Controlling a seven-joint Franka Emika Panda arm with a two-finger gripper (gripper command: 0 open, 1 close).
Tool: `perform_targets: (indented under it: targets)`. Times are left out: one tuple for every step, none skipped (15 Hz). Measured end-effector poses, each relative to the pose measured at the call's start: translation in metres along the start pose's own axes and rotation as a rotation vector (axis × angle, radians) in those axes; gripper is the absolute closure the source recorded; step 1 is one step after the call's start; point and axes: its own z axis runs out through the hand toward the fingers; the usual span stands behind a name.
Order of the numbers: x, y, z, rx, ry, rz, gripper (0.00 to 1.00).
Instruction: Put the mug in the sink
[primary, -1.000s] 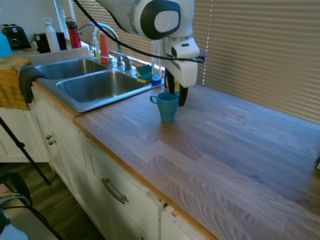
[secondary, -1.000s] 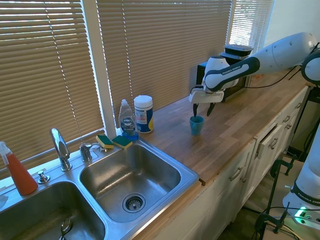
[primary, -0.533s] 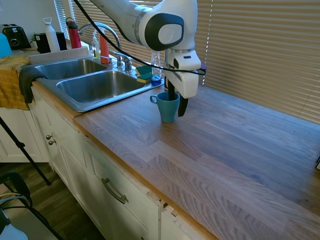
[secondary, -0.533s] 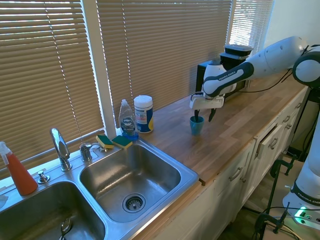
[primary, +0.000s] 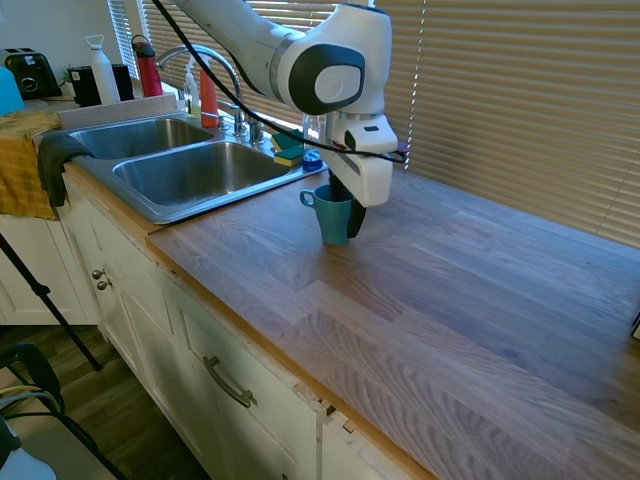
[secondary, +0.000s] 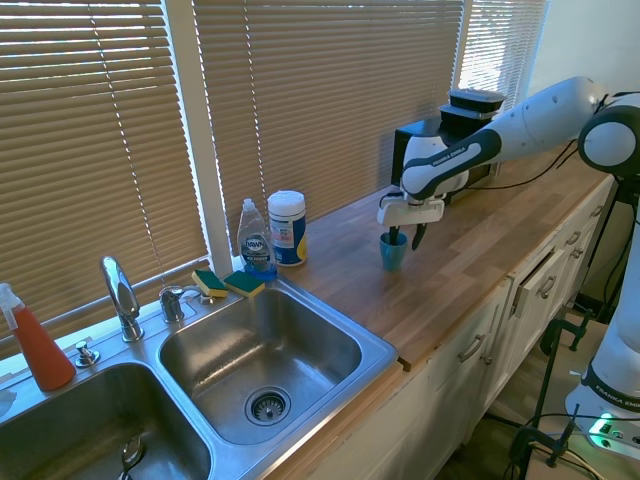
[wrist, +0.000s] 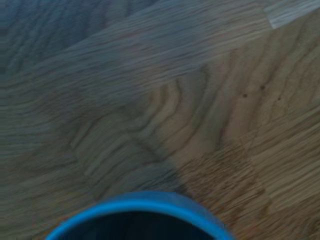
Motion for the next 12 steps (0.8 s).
perform_targets:
  targets:
    - [0.0000, 0.0000, 0.0014, -0.002, -0.001, -0.005, 1.00]
    - [0.0001, 0.0000, 0.0027, -0.003, -0.003, -0.010, 1.00]
    - [0.0001, 0.0000, 0.0043, -0.005, -0.003, -0.020, 1.00]
    - [-0.0007, -0.0005, 0.0049, -0.005, -0.004, -0.031, 1.00]
    - [-0.0016, -0.0011, 0.0049, -0.002, -0.005, -0.039, 1.00]
    - [-0.0021, -0.0016, 0.0048, 0.003, -0.009, -0.048, 1.00]
    - [-0.0030, -0.0022, 0.0048, 0.008, -0.016, -0.060, 1.00]
    - [-0.0039, -0.0027, 0.0048, 0.014, -0.023, -0.071, 1.00]
    - [-0.0045, -0.0031, 0.0047, 0.019, -0.029, -0.085, 1.00]
    - [-0.0052, -0.0036, 0.0047, 0.024, -0.035, -0.099, 1.00]
    - [-0.0062, -0.0043, 0.0045, 0.033, -0.043, -0.121, 1.00]
    - [-0.0070, -0.0055, 0.0029, 0.047, -0.048, -0.149, 1.00]
